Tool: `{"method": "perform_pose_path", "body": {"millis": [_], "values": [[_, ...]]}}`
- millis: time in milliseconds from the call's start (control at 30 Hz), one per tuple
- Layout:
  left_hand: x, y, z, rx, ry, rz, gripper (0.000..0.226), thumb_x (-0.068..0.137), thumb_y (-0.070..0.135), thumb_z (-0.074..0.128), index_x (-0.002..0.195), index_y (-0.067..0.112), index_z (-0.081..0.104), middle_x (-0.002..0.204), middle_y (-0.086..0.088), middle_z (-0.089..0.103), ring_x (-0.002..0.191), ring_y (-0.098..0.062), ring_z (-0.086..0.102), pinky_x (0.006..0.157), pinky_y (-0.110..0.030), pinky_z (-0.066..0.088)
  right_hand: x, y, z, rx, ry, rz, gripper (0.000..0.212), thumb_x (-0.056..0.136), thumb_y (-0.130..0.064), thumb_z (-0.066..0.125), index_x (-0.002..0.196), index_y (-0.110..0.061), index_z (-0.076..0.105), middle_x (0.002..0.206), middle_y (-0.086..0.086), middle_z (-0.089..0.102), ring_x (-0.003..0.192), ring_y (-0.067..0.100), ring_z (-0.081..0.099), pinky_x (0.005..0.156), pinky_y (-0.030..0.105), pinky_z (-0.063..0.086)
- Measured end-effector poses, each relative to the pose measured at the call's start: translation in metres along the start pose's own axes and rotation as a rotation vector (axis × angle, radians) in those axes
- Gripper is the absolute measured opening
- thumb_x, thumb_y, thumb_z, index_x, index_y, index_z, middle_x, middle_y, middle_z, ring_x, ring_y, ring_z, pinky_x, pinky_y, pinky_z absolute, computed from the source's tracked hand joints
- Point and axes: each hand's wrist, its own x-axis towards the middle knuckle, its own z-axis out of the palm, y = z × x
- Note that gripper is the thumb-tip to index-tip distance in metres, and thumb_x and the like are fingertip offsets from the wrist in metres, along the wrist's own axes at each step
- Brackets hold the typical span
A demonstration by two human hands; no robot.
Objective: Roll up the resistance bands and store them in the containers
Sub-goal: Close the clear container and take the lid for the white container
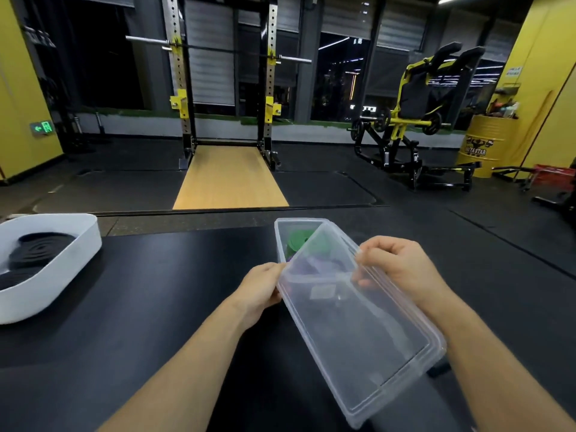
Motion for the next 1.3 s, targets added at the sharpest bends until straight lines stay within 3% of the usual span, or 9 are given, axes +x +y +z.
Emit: {"method": "perform_pose_path", "body": {"millis": [133,233,367,467,567,733,933,1233,1300], "values": [[-0.026,-0.007,-0.022,-0.045,0.055,-0.033,0.030,0.094,0.018,0.064,0.064,0.018,0.068,0.069,-0.004,0.056,0.061,-0.013,0.056,0.067,-0.027,0.045,0.013,0.002,-0.004,0.263,0.071,0.118,0.009,0.083,-0.013,0.074,0.081,-0.004,0.076,0.071,0.011,0.068,0.063,0.021,0.066,0.059,0.027,0.053],[-0.052,-0.009,-0.035,0.048,0.028,-0.009,0.019,0.091,0.023,0.066,0.076,0.012,0.067,0.072,-0.006,0.060,0.064,-0.014,0.060,0.071,-0.030,0.048,0.026,0.011,0.013,0.381,0.165,0.198,0.013,0.088,-0.013,0.073,0.091,-0.001,0.077,0.082,0.009,0.076,0.061,0.015,0.071,0.058,0.021,0.056],[-0.079,-0.012,-0.049,0.160,-0.072,-0.001,0.027,0.090,0.027,0.063,0.088,0.002,0.073,0.081,-0.010,0.070,0.077,-0.016,0.062,0.078,-0.029,0.048,0.035,0.033,0.051,0.347,0.166,0.222,0.013,0.092,-0.008,0.069,0.091,0.004,0.075,0.085,0.012,0.077,0.069,0.015,0.076,0.076,0.033,0.061],[-0.094,-0.006,-0.059,0.200,-0.120,-0.028,0.020,0.092,0.029,0.064,0.079,0.021,0.077,0.081,-0.011,0.072,0.079,-0.016,0.068,0.073,-0.025,0.048,0.040,0.039,0.068,0.271,0.156,0.174,0.013,0.091,-0.001,0.067,0.082,0.002,0.075,0.087,0.014,0.078,0.071,0.017,0.076,0.071,0.026,0.060],[-0.093,-0.001,-0.070,0.185,-0.126,-0.076,0.027,0.090,0.034,0.054,0.088,0.017,0.075,0.090,-0.009,0.073,0.083,-0.019,0.072,0.071,-0.024,0.050,0.046,0.040,0.073,0.197,0.198,0.136,0.016,0.090,0.000,0.063,0.081,0.000,0.077,0.085,0.011,0.079,0.068,0.016,0.073,0.071,0.027,0.061],[-0.070,0.011,-0.058,0.088,0.243,0.019,0.041,0.106,0.053,0.045,0.105,0.018,0.067,0.106,-0.003,0.072,0.084,-0.018,0.070,0.076,-0.034,0.059,0.052,0.044,0.074,0.023,0.275,0.113,0.021,0.085,-0.005,0.059,0.076,-0.008,0.078,0.077,0.002,0.077,0.061,0.015,0.065,0.067,0.030,0.059],[-0.041,0.005,-0.034,0.265,0.325,0.177,0.025,0.101,0.041,0.055,0.124,0.037,0.065,0.130,0.005,0.059,0.098,-0.009,0.071,0.085,-0.035,0.061,0.060,0.047,0.077,-0.293,0.265,0.094,0.040,0.080,-0.009,0.055,0.048,-0.019,0.033,0.048,-0.009,0.024,0.059,0.017,0.021,0.054,0.029,0.018],[-0.030,0.005,-0.027,0.242,0.366,0.160,0.036,0.087,0.023,0.047,0.106,0.034,0.075,0.130,-0.001,0.061,0.094,-0.016,0.073,0.077,-0.036,0.064,0.075,0.065,0.071,-0.409,0.231,0.126,0.047,0.088,-0.013,0.056,0.051,-0.021,0.028,0.042,-0.009,0.021,0.056,0.017,0.021,0.052,0.031,0.018],[-0.025,0.008,-0.024,0.275,0.410,0.132,0.036,0.093,0.023,0.042,0.116,0.028,0.070,0.132,-0.001,0.053,0.091,-0.014,0.067,0.074,-0.034,0.058,0.077,0.064,0.072,-0.478,0.211,0.122,0.038,0.090,-0.015,0.053,0.055,-0.023,0.043,0.051,-0.008,0.039,0.057,0.020,0.033,0.054,0.031,0.027]]}}
